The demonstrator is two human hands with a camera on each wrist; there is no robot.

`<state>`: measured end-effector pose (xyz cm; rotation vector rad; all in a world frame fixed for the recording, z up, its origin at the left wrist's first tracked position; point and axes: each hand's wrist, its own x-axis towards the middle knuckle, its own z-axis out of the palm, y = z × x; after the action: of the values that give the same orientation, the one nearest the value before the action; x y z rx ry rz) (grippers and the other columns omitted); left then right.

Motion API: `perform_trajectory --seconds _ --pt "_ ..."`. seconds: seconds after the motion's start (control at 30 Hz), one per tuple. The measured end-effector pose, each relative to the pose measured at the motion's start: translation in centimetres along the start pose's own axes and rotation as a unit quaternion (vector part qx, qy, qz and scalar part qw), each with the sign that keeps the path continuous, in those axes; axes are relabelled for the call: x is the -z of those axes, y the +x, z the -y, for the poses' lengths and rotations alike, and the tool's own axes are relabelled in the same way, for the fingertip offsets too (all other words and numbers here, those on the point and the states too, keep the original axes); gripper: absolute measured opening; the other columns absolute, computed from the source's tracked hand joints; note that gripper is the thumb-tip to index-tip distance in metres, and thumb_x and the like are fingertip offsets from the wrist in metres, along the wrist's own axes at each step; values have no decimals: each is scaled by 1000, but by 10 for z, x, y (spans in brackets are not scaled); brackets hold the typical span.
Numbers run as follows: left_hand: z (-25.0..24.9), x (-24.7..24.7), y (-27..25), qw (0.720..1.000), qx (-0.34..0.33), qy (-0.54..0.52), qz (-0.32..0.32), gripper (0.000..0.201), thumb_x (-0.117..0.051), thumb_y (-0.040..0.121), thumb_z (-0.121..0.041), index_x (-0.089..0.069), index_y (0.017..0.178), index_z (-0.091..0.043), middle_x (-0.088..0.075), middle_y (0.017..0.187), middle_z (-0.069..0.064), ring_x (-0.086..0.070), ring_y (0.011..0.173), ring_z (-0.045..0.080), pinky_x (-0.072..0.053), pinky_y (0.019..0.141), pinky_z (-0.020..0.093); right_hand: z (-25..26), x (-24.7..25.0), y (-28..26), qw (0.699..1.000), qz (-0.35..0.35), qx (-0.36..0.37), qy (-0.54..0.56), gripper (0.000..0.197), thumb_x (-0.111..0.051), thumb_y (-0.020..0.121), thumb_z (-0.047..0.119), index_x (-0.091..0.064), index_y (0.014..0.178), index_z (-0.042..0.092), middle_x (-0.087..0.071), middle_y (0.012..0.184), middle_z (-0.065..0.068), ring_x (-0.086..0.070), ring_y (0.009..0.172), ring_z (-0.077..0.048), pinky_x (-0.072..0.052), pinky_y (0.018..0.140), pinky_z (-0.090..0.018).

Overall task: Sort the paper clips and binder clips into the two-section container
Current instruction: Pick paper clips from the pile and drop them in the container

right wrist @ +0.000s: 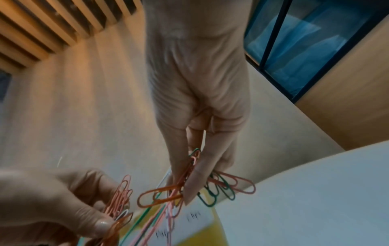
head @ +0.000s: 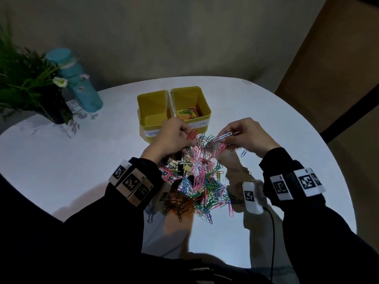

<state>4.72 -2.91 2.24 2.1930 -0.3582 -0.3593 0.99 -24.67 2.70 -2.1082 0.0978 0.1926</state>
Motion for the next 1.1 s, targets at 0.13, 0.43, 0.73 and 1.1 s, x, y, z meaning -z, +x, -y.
perform_trajectory --seconds 0.13,0.43,0.73,1.1 --pt "-16 22 0 998 -5 -66 -12 24 -78 73 -2 -57 65 -11 -59 46 -1 -64 49 14 -53 50 21 20 6 6 999 -3 26 32 14 -71 81 1 -74 79 15 -73 79 -10 -71 70 -17 -56 63 -24" --pt "-45 47 53 987 -10 -71 -147 12 -73 81 -3 -65 90 0 -56 57 2 -66 54 17 -58 59 31 42 15 20 993 -24 53 107 10 -69 83 -1 -72 92 -2 -71 89 -22 -69 77 -24 -60 71 -30" --pt "-30 33 79 981 18 -23 -190 14 -66 86 -2 -72 91 -14 -70 81 3 -70 78 19 -61 61 32 58 2 48 980 -120 78 139 4 -71 83 4 -73 87 5 -72 85 -13 -72 77 -20 -59 68 -27" --pt "-14 36 37 966 -27 -24 -255 18 -60 87 -6 -72 85 -20 -69 76 -9 -68 73 10 -56 69 27 67 -34 111 990 -5 43 -132 42 -61 87 -1 -59 128 8 -61 122 -14 -62 104 -27 -57 80 -32"
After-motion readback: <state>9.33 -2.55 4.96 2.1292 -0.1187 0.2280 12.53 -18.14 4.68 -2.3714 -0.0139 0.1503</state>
